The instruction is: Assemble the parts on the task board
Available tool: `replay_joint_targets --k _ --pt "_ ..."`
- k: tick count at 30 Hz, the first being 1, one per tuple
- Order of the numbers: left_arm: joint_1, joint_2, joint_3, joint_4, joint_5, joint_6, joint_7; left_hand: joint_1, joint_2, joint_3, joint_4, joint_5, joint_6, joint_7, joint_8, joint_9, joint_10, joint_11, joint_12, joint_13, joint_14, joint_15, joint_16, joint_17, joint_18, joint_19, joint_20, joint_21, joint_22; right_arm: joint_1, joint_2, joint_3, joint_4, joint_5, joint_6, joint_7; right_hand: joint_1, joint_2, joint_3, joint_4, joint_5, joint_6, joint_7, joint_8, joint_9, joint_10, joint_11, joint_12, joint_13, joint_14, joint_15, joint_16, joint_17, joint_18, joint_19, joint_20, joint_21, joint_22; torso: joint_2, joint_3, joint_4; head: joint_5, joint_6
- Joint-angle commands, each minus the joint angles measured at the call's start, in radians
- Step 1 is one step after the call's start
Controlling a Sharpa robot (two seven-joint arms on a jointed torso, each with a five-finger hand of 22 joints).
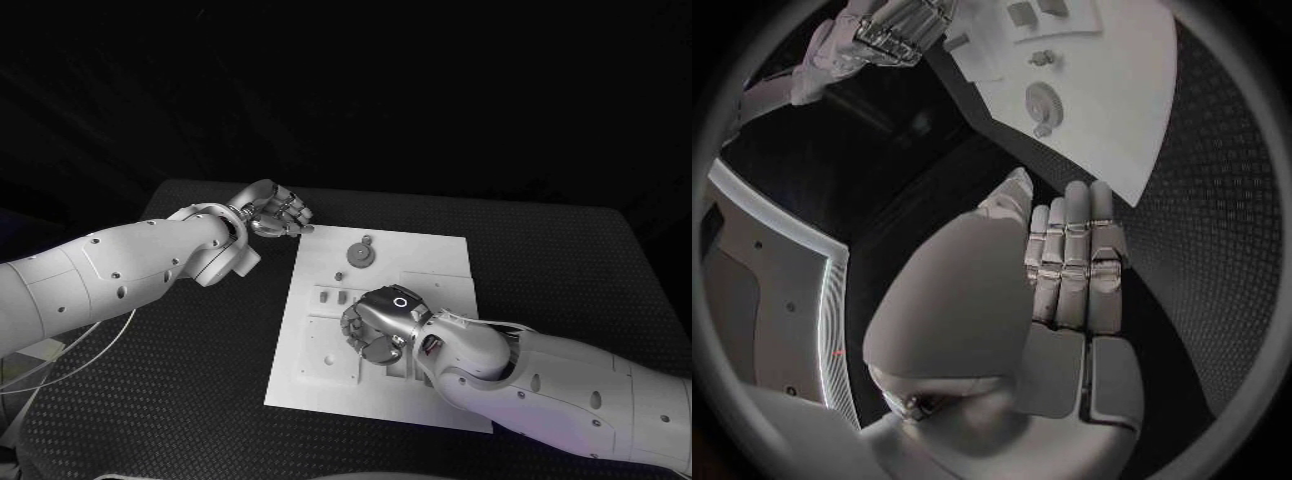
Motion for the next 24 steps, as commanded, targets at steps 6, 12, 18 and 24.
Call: replay_joint_targets --k 6,12,18,24 --pt "0.001 -0.002 0.0 0.004 0.004 0.002 0.008 -0.002 0.011 -0.006 0.0 0.004 -0.007 0.0 -0.006 0.0 -0.004 0.0 0.007 -0.001 0.009 -0.001 -0.008 0.002 0.011 0.005 -0.001 0.004 -0.002 -0.001 0.008 0.001 -0.007 0.004 0.0 0.005 -0.004 0.011 0.002 -0.006 0.006 0.005 0.003 0.004 0.003 0.015 -0.008 -0.004 0.002 -0.002 -0.008 -0.003 0.001 0.027 -0.001 -0.007 0.001 0.019 0.001 0.0002 -0.0002 0.003 0.003" --pt "0.001 -0.004 0.0 0.006 0.004 0.002 0.007 -0.003 0.011 -0.006 0.0 0.004 -0.007 0.0 -0.006 0.0 -0.004 0.0 0.007 -0.002 0.009 -0.001 -0.008 0.003 0.011 0.005 -0.001 0.004 -0.002 -0.001 0.009 0.001 -0.014 0.007 0.003 0.006 -0.004 0.011 0.002 -0.006 0.006 0.005 0.003 0.004 0.003 0.015 -0.008 -0.004 0.002 -0.001 -0.008 -0.003 0.001 0.027 -0.001 -0.007 0.001 0.019 0.0 -0.0003 -0.0002 0.002 0.003" --pt "0.001 -0.004 0.0 0.006 0.004 0.002 0.007 -0.002 0.011 -0.006 0.0 0.004 -0.007 0.0 -0.006 0.0 -0.004 0.0 0.007 -0.002 0.01 -0.001 -0.009 0.004 0.011 0.005 -0.001 0.004 -0.002 -0.001 0.014 0.001 -0.017 0.008 0.005 0.007 -0.005 0.012 0.002 -0.006 0.006 0.005 0.003 0.004 0.003 0.015 -0.008 -0.004 0.002 -0.001 -0.008 -0.003 0.001 0.027 -0.001 -0.007 0.001 0.019 0.0 -0.0002 -0.0002 0.003 0.002" --pt "0.001 -0.005 0.0 0.007 0.002 0.002 0.006 -0.002 0.011 -0.006 0.0 0.004 -0.007 0.0 -0.006 0.001 -0.004 0.0 0.007 -0.002 0.01 -0.001 -0.01 0.005 0.011 0.005 -0.001 0.004 -0.003 -0.001 0.022 0.001 -0.025 0.008 0.038 0.004 -0.005 0.012 0.002 -0.006 0.006 0.005 0.004 0.003 0.003 0.015 -0.008 -0.005 0.002 -0.001 -0.008 -0.004 0.002 0.027 -0.001 -0.007 0.001 0.019 0.0 -0.0005 0.0 0.002 0.001"
